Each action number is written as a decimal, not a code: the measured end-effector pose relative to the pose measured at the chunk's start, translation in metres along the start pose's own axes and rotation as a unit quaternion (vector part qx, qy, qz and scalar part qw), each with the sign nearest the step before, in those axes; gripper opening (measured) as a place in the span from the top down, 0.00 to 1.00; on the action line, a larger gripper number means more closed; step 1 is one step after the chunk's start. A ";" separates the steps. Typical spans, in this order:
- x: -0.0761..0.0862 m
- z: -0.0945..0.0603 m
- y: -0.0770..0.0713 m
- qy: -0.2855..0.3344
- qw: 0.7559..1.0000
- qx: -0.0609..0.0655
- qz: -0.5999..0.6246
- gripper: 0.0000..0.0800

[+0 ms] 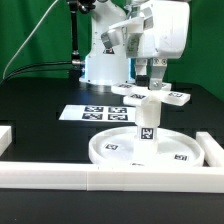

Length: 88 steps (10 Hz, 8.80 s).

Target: Assemble round table

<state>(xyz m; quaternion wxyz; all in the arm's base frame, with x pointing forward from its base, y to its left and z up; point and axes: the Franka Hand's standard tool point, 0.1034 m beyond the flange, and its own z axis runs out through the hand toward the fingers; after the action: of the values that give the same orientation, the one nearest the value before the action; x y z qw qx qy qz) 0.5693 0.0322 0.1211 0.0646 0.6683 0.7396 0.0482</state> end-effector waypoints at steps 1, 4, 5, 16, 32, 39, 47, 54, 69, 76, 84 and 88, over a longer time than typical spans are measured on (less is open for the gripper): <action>0.002 0.001 0.000 0.001 1.000 -0.002 0.009 0.19; 0.003 -0.003 -0.002 0.001 1.000 0.001 0.031 0.19; 0.003 -0.002 -0.002 0.001 0.999 0.003 0.042 0.19; 0.014 0.001 -0.006 -0.003 0.991 0.013 0.131 0.19; 0.002 0.007 -0.009 -0.004 0.991 0.012 0.132 0.19; 0.003 0.011 -0.012 -0.004 0.991 0.016 0.134 0.19; -0.005 0.017 -0.014 -0.006 0.989 0.020 0.146 0.44; -0.005 0.017 -0.014 -0.008 0.944 0.019 0.330 0.43; 0.006 0.016 -0.018 -0.010 0.477 0.005 0.879 0.43; 0.008 0.016 -0.019 0.003 0.141 0.041 0.989 0.44; 0.009 0.016 -0.018 -0.012 -0.211 0.070 0.975 0.44; 0.011 0.005 -0.015 -0.007 -0.177 0.080 0.981 0.22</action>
Offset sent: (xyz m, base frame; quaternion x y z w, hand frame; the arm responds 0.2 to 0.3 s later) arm -0.0155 -0.0027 0.0082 0.0271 -0.0148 0.0199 0.9993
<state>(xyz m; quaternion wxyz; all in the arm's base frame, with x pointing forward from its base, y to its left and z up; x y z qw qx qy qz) 0.5544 0.0419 0.1130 0.1066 -0.6127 0.7831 0.0089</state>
